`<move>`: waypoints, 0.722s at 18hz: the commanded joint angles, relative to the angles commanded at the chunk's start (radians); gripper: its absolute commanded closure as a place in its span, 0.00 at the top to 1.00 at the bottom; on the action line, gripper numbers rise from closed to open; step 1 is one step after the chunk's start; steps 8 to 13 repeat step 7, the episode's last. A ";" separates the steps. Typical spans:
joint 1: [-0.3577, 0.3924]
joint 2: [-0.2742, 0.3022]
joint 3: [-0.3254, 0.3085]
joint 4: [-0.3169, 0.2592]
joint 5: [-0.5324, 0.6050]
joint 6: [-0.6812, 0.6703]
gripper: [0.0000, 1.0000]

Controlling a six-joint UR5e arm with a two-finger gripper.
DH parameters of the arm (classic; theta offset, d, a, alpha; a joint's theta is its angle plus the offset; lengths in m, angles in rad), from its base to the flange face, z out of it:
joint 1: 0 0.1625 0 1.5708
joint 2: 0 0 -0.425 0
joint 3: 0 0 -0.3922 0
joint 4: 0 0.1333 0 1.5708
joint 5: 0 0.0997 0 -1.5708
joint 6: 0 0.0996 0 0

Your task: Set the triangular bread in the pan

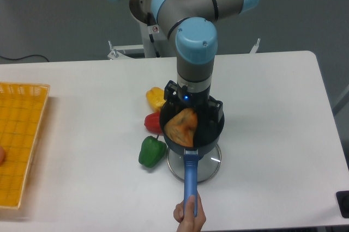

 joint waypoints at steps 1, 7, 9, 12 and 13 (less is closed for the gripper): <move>-0.002 0.000 0.002 0.000 0.000 0.002 1.00; -0.005 0.011 0.002 0.000 0.000 0.002 1.00; -0.005 0.011 0.002 0.000 0.000 0.002 1.00; -0.005 0.011 0.002 0.000 0.000 0.002 1.00; -0.005 0.011 0.002 0.000 0.000 0.002 1.00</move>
